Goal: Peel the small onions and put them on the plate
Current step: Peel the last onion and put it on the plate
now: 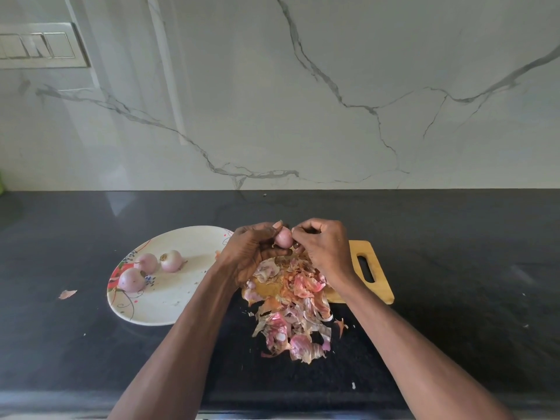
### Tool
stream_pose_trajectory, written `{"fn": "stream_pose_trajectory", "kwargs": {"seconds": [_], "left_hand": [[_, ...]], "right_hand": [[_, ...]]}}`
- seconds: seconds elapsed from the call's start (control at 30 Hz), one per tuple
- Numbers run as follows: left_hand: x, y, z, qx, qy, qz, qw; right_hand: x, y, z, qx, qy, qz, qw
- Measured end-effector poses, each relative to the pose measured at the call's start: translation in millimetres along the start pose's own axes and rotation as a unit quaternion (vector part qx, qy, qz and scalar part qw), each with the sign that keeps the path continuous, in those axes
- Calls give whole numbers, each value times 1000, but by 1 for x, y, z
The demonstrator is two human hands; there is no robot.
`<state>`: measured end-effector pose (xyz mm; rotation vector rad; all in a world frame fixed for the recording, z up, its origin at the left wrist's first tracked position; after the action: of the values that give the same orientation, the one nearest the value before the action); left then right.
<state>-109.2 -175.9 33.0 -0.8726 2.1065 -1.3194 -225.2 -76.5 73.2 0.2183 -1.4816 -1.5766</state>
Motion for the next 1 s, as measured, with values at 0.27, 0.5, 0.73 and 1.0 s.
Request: {"fn": "stream_pose_trajectory", "kwargs": {"seconds": [0.27, 0.5, 0.73, 1.0], "left_hand": [[1, -3, -1, -7, 24, -11, 1000], [2, -2, -4, -32, 41, -8, 999], [6, -8, 2, -42, 35, -44, 998], [2, -9, -7, -70, 73, -53, 993]], "right_hand": [[0, 2, 0, 18, 13, -11, 1000], [3, -13, 0, 74, -1, -79, 994], [5, -2, -6, 50, 24, 1, 998], [6, -20, 0, 160, -18, -107, 981]]}}
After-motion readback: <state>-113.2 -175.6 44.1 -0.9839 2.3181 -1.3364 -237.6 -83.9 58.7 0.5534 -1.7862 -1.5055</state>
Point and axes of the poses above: each hand's wrist, its own x-axis towards the middle knuckle, its own z-axis out of the back of the hand, y = z × x, the point moved 9 cm from there along x, towards the middle knuckle, and after that the axes turned 1 degree about -y, right-handed, at the moved point
